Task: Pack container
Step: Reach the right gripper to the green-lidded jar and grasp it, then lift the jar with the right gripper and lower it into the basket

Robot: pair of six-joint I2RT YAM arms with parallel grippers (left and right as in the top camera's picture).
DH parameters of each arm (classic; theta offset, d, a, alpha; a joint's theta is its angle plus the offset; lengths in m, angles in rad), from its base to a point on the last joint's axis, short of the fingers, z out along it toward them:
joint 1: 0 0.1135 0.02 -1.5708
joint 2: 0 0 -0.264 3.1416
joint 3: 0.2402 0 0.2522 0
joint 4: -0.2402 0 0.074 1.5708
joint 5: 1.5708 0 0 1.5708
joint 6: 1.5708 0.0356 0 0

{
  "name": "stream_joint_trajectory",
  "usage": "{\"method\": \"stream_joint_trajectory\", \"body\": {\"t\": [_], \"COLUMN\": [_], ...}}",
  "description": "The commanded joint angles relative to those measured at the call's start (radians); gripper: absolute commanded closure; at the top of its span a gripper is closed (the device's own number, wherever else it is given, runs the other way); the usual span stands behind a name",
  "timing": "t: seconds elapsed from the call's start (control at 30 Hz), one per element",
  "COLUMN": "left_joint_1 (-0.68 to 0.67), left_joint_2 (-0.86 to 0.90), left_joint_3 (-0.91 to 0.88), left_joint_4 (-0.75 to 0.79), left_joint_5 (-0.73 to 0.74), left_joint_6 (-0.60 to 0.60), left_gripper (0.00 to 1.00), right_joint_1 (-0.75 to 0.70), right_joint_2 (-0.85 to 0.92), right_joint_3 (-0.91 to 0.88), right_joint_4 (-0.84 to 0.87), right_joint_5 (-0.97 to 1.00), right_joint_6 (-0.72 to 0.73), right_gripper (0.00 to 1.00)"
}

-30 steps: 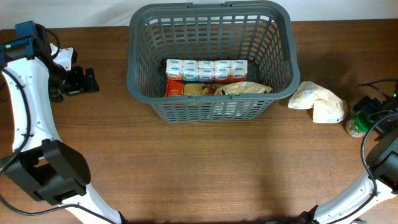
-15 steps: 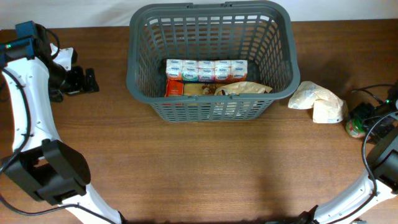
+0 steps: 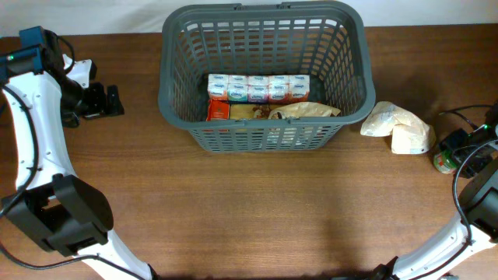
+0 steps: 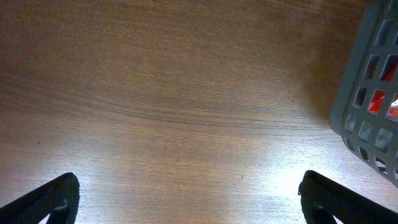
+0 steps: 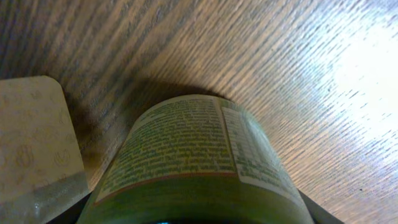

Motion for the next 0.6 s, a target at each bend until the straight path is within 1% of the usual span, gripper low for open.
{"method": "stream_joint_trajectory", "body": {"t": [0.0,0.07,0.13,0.27,0.33,0.37,0.4,0.57], "left_joint_1": [0.002,0.002,0.002,0.002,0.002,0.002,0.002,0.002], "left_joint_2": [0.007,0.007,0.007,0.007,0.007,0.007,0.007,0.007], "left_joint_3": [-0.006,-0.006,-0.006,-0.006,-0.006,-0.006,-0.006,-0.006], "left_joint_4": [0.002,0.002,0.002,0.003,0.002,0.003,0.002,0.003], "left_joint_5": [0.011,0.011,0.011,0.011,0.011,0.011,0.011,0.011], "left_joint_6": [-0.012,-0.012,-0.012,-0.012,-0.012,-0.012,-0.012,-0.012], "left_gripper": [0.01,0.01,0.01,0.01,0.01,0.01,0.01,0.01], "right_joint_1": [0.003,0.003,0.003,0.005,0.008,0.011,0.018,0.102], "right_joint_2": [-0.028,-0.05,-0.077,-0.159,-0.21,-0.233,-0.266,-0.409], "right_joint_3": [-0.006,0.014,0.049,0.154,0.216,0.242,0.281,0.425], "right_joint_4": [-0.023,-0.042,-0.068,-0.131,-0.166,-0.181,-0.2,-0.258], "right_joint_5": [-0.029,-0.028,-0.043,-0.114,-0.172,-0.196,-0.23,-0.339], "right_joint_6": [0.006,0.006,0.006,0.006,0.006,0.006,0.006,0.003], "right_gripper": [0.58,0.58,0.6,0.7,0.82,0.93,0.96,0.96]}}
